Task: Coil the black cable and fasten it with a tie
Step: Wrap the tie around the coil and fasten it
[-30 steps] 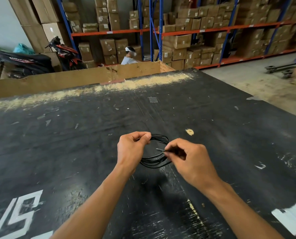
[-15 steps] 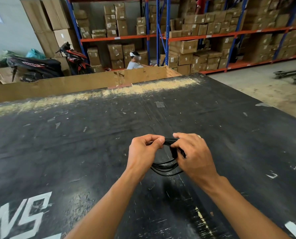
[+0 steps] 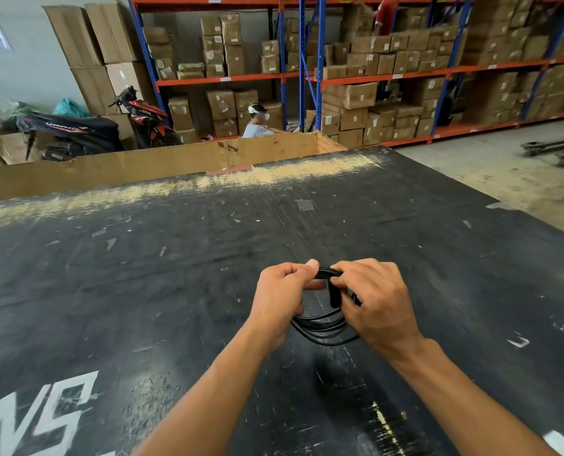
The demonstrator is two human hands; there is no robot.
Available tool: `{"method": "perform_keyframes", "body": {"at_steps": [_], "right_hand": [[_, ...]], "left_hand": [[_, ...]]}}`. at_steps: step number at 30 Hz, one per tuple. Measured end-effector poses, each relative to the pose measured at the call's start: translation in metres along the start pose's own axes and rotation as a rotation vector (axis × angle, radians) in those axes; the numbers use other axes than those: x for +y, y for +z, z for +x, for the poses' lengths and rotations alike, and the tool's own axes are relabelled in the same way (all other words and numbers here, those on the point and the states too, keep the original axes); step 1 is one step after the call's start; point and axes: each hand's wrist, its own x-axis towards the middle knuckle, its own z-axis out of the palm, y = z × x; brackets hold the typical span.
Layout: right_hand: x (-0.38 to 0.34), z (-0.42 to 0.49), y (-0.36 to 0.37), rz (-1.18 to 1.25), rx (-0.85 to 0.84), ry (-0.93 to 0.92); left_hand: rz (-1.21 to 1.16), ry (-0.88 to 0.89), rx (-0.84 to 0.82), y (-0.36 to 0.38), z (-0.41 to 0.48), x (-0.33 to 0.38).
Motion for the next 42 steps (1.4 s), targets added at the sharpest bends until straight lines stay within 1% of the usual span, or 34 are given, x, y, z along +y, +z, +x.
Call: {"method": "perform_keyframes", "body": {"at_steps": [2,4,6,13,19,23,25,27,30,33,36,40,42], "right_hand": [[0.001,-0.001,0.001,0.019,0.001,0.001],[0.002,-0.003,0.001,0.042,-0.015,0.008],[0.002,-0.006,0.001,0.083,-0.044,0.053],[0.0,0.005,-0.007,0.428,-0.052,0.383],[0.004,0.02,-0.013,0.497,-0.197,0.623],[0.007,0.027,-0.017,0.768,-0.219,0.886],[0.009,0.029,-0.02,0.849,-0.257,0.968],[0.01,0.03,-0.021,0.873,-0.296,1.004],[0.011,0.029,-0.024,0.917,-0.279,1.051],[0.011,0.026,-0.024,0.934,-0.301,1.052],[0.008,0.025,-0.023,0.816,-0.317,0.971],[0.005,0.025,-0.021,0.619,-0.291,0.874],[0.004,0.025,-0.019,0.562,-0.26,0.856]], "left_hand": [[-0.028,0.0,-0.003,-0.001,0.001,0.001],[-0.022,0.014,0.033,-0.001,0.001,0.0],[-0.006,0.031,0.076,-0.002,0.002,-0.001],[0.06,0.159,0.127,0.001,0.0,-0.003],[0.104,0.25,0.071,0.001,-0.002,-0.001],[0.114,0.275,0.036,-0.001,-0.003,0.003],[0.139,0.277,0.007,-0.003,-0.003,0.004],[0.156,0.274,-0.02,-0.004,-0.004,0.004],[0.184,0.27,-0.034,-0.004,-0.005,0.004],[0.218,0.269,-0.049,-0.002,-0.006,0.005],[0.248,0.263,-0.038,0.002,-0.005,0.004],[0.261,0.271,0.03,0.007,-0.005,0.001],[0.283,0.293,0.062,0.009,-0.004,0.001]]}}
